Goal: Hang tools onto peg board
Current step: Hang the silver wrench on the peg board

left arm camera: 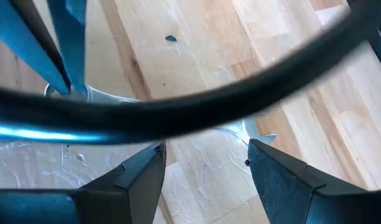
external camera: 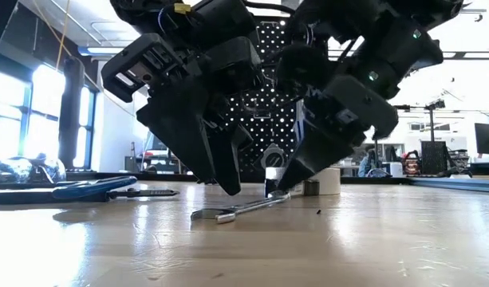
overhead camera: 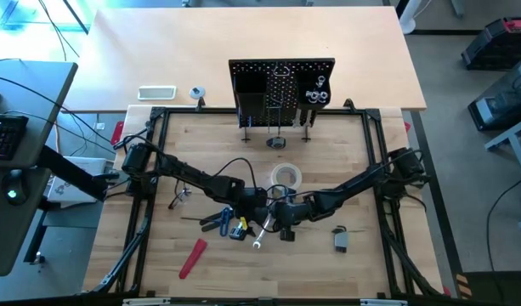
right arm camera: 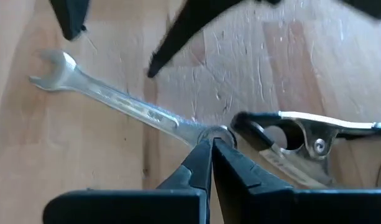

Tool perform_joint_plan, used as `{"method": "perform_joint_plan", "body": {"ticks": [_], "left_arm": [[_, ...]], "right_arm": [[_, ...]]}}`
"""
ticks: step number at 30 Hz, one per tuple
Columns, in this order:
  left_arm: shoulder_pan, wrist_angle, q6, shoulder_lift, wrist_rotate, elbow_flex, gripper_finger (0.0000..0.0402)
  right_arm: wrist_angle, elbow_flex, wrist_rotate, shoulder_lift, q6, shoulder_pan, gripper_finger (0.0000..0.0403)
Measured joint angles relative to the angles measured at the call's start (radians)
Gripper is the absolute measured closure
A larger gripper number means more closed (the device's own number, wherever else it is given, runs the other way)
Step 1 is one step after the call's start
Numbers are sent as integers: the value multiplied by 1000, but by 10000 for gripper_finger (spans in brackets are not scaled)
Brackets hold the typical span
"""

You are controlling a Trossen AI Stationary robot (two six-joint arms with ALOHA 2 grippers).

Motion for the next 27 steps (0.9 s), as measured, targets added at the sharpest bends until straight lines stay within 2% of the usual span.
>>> {"method": "perform_joint_plan", "body": {"ticks": [17, 27], "left_arm": [[0, -1, -9, 0, 1, 0, 183], [2, -41, 8, 0, 1, 0, 183]], "right_arm": [[-28, 2, 8, 12, 167, 14, 391], [-27, 24, -1, 15, 174, 7, 391]]}}
